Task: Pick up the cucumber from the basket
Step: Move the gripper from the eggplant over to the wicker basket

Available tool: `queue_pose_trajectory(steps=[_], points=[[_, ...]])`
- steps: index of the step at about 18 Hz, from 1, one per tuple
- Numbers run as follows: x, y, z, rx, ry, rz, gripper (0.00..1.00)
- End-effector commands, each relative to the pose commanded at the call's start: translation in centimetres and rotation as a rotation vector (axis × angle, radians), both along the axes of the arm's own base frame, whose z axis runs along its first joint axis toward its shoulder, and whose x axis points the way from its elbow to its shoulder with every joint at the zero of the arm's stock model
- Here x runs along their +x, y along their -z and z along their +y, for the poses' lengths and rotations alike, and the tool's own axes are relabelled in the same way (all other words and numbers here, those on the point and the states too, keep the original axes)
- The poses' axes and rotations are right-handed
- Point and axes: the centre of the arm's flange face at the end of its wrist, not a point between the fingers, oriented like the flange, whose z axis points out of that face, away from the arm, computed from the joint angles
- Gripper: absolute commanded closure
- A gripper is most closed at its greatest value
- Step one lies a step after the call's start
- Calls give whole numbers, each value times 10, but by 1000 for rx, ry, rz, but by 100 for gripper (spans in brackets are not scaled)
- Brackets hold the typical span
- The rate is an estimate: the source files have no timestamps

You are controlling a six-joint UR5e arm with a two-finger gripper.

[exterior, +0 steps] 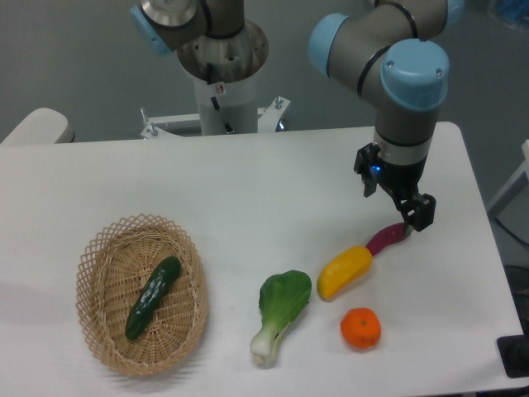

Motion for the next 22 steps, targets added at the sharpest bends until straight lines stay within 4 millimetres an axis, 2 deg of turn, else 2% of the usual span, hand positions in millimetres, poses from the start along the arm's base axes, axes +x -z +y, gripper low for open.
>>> queue_pose_trajectory(steps=[4,9,11,15,20,22], points=[[6,0,8,2,2,-1,0],[39,2,41,7,-12,-10,0],[54,2,55,28,-115,-24,0],[114,0,93,56,-247,-47,0],[193,11,137,76,-463,-87,0],[227,25,158,70,-531,-104,0]])
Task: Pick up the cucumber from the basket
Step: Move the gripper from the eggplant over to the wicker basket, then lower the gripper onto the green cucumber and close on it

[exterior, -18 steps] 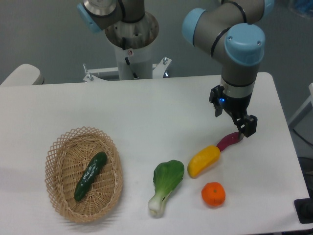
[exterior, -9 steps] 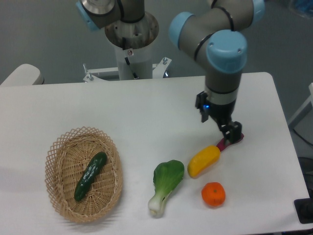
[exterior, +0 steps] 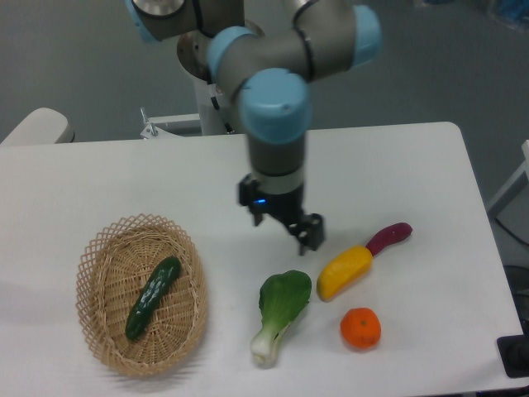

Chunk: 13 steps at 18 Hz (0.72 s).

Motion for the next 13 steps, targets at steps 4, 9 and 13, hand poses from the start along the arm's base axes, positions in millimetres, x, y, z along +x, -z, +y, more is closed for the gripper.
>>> queue_pose_trajectory(steps=[4,9,13], points=[[45,32,35,10,-47,-27,0],[71,75,66,32,-80,-28,0],[82,104,75,0,-38,-35,0]])
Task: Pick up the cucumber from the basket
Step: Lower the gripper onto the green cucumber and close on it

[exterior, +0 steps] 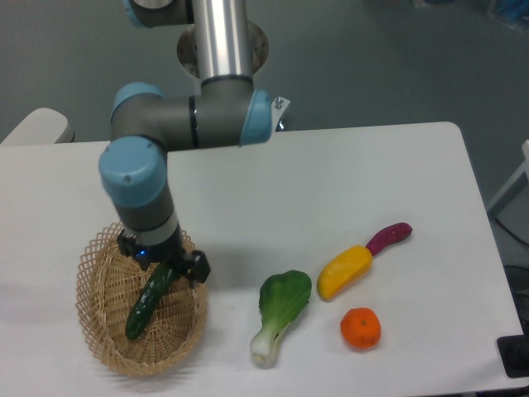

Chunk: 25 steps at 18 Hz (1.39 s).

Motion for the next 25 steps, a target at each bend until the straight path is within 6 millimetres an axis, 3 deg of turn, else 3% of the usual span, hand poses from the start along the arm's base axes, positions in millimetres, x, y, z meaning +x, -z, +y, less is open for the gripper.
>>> queue_pose_trajectory(steps=[10,19,20,22,23,25], points=[[16,45,3,-42,32,-16,0],[16,60,-1,-33,31,3,1],[16,61,-1,-34,31,2,7],[16,59,0,-30,36,3,53],[16,58,0,-29,42,4,66],[16,57,0,-29,49,5,75]])
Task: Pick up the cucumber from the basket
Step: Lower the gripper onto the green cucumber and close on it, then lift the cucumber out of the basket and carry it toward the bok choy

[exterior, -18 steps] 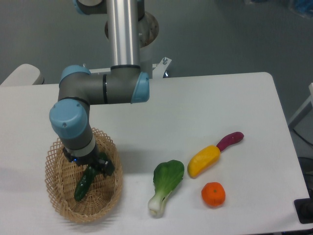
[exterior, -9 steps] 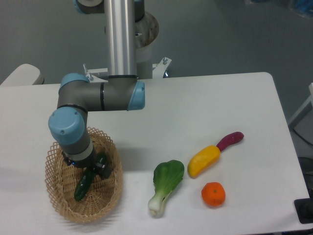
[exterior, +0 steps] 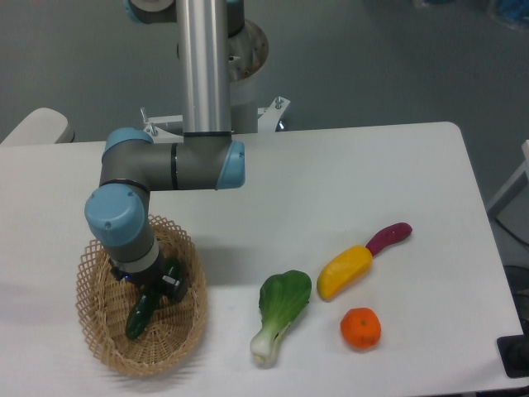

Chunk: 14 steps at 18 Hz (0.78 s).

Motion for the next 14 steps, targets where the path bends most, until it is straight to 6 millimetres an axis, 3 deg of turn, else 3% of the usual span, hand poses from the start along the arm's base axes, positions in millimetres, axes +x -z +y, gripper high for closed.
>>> queue_pose_trajectory(steps=[7,9,10,11,14], points=[[-2,-18,2,27,1,7,79],[-5,-41,1,52,25,21,79],[-9,-76,-1,92,70,56,79],[-16,-89,-4,111,66,67,79],[-53,-125,-18,151,53,102,79]])
